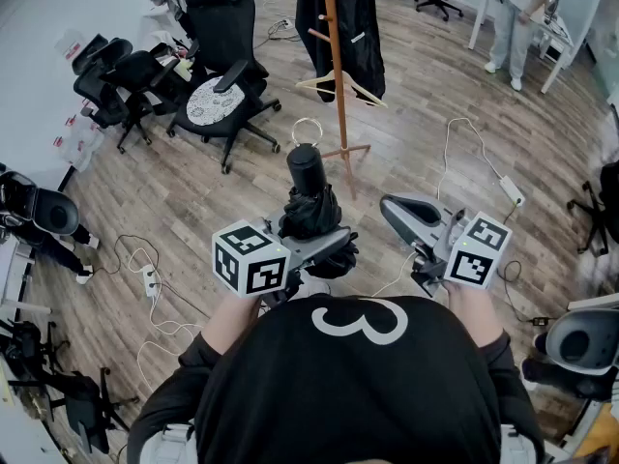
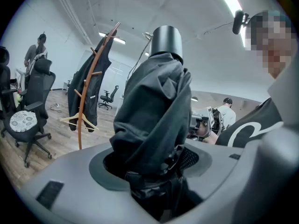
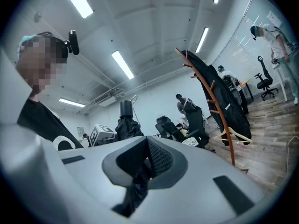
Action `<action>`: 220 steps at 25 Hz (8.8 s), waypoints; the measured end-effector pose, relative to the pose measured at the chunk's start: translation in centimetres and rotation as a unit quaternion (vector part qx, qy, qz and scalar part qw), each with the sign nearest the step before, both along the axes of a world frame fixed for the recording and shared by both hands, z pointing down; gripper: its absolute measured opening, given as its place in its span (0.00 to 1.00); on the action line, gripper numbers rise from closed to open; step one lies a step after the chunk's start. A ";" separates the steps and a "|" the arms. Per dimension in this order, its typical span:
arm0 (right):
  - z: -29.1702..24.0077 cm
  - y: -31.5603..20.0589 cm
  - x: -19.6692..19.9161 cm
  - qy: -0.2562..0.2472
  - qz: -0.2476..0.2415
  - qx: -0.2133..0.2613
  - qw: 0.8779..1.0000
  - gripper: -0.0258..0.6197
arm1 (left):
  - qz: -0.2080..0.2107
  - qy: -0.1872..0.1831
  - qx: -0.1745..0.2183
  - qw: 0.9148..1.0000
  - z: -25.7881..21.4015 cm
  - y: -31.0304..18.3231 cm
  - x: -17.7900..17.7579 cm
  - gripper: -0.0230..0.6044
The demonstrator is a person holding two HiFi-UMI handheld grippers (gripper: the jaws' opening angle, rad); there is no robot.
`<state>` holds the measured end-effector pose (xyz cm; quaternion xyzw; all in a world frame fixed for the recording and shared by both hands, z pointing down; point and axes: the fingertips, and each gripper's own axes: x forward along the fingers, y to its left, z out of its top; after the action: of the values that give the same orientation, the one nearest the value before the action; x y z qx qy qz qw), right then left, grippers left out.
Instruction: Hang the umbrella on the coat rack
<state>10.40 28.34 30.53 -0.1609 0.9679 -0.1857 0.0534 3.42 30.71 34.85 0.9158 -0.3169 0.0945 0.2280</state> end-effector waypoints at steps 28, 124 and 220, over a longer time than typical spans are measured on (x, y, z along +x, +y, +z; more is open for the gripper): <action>1.4 -6.5 0.4 0.006 0.035 -0.017 0.999 0.08 | 0.015 0.006 -0.014 1.000 1.3 -6.4 0.0 0.48; 11.3 -51.2 -6.8 0.030 0.092 -0.178 0.979 0.08 | 0.032 -0.099 -0.108 0.989 13.2 -53.5 -10.6 0.48; 12.2 -52.0 -6.4 0.056 0.092 -0.188 0.976 0.08 | -0.072 -0.138 -0.032 0.987 19.0 -63.1 -13.3 0.52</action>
<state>3.97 -23.66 42.76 -0.2664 0.8983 -0.3490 -0.0153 -9.84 -32.41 53.83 0.8608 -0.4075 0.2134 0.2180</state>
